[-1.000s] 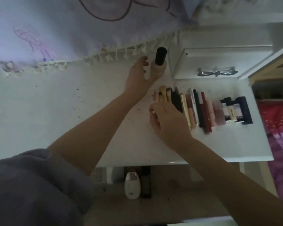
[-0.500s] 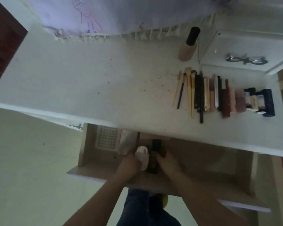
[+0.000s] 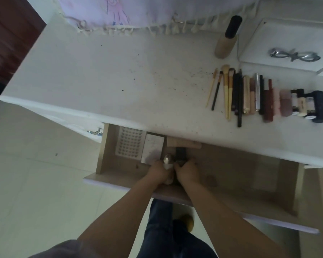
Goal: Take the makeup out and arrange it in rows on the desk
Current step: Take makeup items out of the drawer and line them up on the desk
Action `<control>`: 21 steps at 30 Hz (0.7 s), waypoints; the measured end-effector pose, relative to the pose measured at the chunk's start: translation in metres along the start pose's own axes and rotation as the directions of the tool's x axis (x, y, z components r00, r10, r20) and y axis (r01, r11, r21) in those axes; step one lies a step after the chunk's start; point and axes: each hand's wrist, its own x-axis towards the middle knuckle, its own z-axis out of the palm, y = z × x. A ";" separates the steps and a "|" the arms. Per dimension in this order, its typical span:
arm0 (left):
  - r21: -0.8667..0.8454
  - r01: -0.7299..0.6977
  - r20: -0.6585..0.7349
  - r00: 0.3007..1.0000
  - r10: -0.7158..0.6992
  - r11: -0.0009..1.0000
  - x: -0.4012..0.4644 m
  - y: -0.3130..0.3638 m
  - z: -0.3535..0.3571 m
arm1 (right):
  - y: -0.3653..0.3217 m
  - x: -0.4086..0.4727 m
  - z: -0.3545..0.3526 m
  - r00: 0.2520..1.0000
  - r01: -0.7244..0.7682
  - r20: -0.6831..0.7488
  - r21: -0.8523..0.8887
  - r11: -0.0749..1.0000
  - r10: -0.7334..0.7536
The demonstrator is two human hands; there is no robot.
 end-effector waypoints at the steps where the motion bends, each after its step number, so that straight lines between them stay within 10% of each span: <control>1: -0.042 0.007 0.018 1.000 -0.007 0.999 0.000 0.000 -0.001 | 0.000 0.002 0.001 1.000 0.016 -0.015 -0.033 0.999 -0.017; 7: 0.002 -0.050 0.017 0.999 0.050 0.999 0.000 -0.002 -0.013 | -0.002 0.004 -0.011 0.982 0.183 -0.015 -0.214 0.959 -0.191; 15: 0.041 -0.355 0.186 0.921 0.342 0.934 -0.064 0.010 -0.096 | 0.000 -0.064 -0.086 0.824 0.567 0.017 -0.036 0.823 -0.566; 21: -0.040 -0.527 -0.069 0.849 0.524 0.849 -0.054 0.115 -0.169 | -0.079 -0.064 -0.188 0.663 0.738 -0.265 0.077 0.670 -0.700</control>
